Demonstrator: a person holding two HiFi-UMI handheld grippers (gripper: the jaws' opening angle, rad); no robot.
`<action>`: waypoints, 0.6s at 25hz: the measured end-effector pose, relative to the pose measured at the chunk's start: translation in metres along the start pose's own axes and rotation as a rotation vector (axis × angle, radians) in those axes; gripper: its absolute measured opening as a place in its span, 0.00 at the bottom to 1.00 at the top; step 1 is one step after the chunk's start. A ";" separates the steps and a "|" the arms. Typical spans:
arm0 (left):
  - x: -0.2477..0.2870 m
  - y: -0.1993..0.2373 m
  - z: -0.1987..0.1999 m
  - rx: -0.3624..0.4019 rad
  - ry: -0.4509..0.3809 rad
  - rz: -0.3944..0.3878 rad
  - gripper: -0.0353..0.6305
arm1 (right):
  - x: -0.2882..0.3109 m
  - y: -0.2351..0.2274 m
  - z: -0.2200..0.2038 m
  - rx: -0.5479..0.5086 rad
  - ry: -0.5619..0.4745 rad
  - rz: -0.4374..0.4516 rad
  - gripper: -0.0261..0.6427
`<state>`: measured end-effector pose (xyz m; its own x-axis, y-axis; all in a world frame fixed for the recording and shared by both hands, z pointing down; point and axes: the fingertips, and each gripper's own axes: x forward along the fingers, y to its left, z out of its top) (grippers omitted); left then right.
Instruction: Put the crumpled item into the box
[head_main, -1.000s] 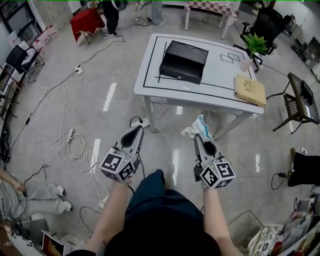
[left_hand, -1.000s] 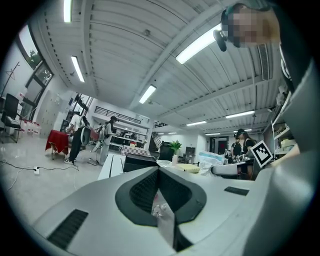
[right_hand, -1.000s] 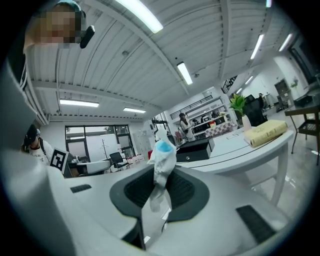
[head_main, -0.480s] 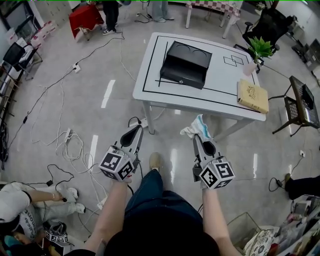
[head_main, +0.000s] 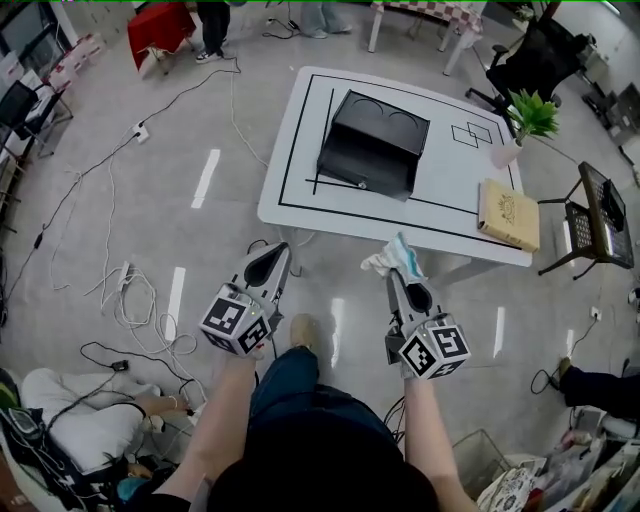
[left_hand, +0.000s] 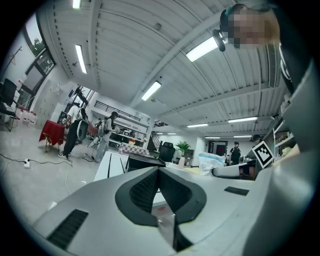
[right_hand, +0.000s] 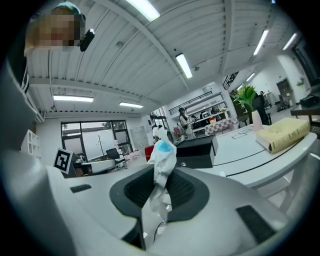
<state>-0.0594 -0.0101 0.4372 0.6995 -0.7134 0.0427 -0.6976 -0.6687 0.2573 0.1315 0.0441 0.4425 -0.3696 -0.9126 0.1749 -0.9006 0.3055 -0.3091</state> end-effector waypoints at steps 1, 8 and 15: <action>0.006 0.006 0.001 -0.004 0.001 -0.001 0.06 | 0.008 -0.003 0.002 0.000 0.001 -0.003 0.13; 0.046 0.041 0.015 -0.012 0.008 -0.013 0.06 | 0.053 -0.017 0.016 0.007 0.006 -0.021 0.13; 0.089 0.068 0.030 -0.010 0.017 -0.051 0.06 | 0.092 -0.034 0.033 0.022 0.001 -0.049 0.13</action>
<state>-0.0488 -0.1253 0.4297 0.7366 -0.6748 0.0459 -0.6597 -0.7019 0.2687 0.1353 -0.0591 0.4386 -0.3255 -0.9261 0.1909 -0.9124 0.2547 -0.3203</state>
